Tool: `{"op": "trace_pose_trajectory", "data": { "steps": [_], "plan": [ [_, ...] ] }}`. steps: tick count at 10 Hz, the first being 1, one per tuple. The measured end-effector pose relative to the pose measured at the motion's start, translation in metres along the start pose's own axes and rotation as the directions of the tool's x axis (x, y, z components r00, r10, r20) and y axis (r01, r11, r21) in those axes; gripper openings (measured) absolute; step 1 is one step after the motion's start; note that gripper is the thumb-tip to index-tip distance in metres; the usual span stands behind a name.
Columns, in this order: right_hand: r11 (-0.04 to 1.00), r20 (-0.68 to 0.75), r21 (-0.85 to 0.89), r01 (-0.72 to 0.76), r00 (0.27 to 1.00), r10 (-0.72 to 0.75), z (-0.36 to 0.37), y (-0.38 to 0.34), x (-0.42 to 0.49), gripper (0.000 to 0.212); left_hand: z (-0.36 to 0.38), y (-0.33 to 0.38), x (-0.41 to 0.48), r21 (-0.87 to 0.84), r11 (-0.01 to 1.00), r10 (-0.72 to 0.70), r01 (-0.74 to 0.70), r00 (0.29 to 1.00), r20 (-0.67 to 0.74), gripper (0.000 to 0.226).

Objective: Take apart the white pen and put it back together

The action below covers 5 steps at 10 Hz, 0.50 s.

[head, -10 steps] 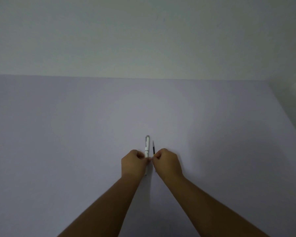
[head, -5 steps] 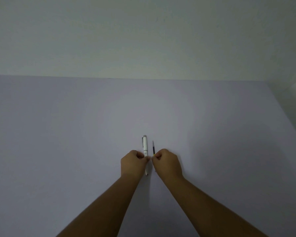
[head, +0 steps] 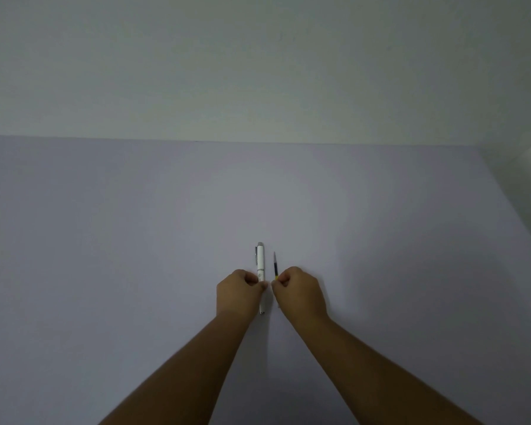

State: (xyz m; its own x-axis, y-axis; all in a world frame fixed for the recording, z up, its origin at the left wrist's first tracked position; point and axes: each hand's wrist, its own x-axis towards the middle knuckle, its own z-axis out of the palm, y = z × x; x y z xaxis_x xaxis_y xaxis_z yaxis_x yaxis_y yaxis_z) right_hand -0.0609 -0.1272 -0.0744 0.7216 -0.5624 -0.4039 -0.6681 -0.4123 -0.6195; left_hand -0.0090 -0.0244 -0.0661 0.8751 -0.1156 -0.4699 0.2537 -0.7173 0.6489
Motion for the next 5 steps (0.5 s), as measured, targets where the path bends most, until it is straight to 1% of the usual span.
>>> {"op": "trace_pose_trajectory", "data": {
  "steps": [2, 4, 5],
  "plan": [
    [1.0, -0.001, 0.006, 0.009, 1.0, -0.009, 0.001, 0.002, 0.0, 0.017, -0.001, -0.001, -0.001, -0.003, 1.0, -0.016, 0.016, 1.0, -0.001, 0.023],
    [1.0, -0.002, 0.018, 0.01, 1.0, -0.01, -0.001, 0.001, -0.002, 0.023, -0.007, 0.001, -0.004, 0.0, 1.0, -0.013, 0.013, 1.0, 0.013, 0.027],
    [1.0, -0.076, 0.018, 0.024, 0.997, -0.022, -0.006, -0.002, -0.004, 0.028, -0.014, 0.006, -0.011, -0.03, 0.999, -0.013, 0.013, 0.999, -0.03, 0.03]
  ]
}}
